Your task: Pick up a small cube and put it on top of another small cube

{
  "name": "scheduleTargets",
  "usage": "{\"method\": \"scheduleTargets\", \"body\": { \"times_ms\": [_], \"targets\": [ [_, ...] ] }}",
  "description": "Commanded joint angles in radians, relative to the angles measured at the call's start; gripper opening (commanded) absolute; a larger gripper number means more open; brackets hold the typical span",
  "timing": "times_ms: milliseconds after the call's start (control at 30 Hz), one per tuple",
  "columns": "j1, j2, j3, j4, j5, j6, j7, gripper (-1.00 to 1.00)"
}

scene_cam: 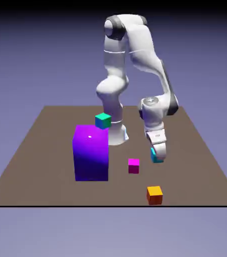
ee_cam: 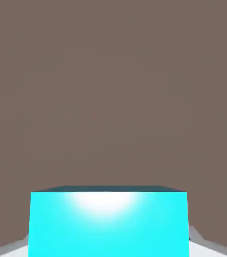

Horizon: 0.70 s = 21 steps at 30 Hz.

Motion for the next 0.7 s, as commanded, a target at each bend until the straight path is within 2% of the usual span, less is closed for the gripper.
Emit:
{"method": "scheduleTargets", "body": {
  "times_ms": [0,300,367,533,567,667],
  "targets": [
    [-0.008,0.02,-0.015,0.036,-0.003,-0.02,0.019,-1.0],
    [-0.093,0.199,-0.151,0.362,-0.029,-0.208,0.188,-1.0],
    [-0.093,0.2,-0.152,0.364,-0.029,-0.21,0.189,-1.0],
    [-0.202,0.377,0.002,0.419,0.184,-0.124,0.038,-1.0],
    [-0.203,0.377,0.002,0.419,0.184,-0.124,0.038,1.0],
    [-0.158,0.305,-0.061,0.396,0.098,-0.159,0.1,1.0]
  ]
}}
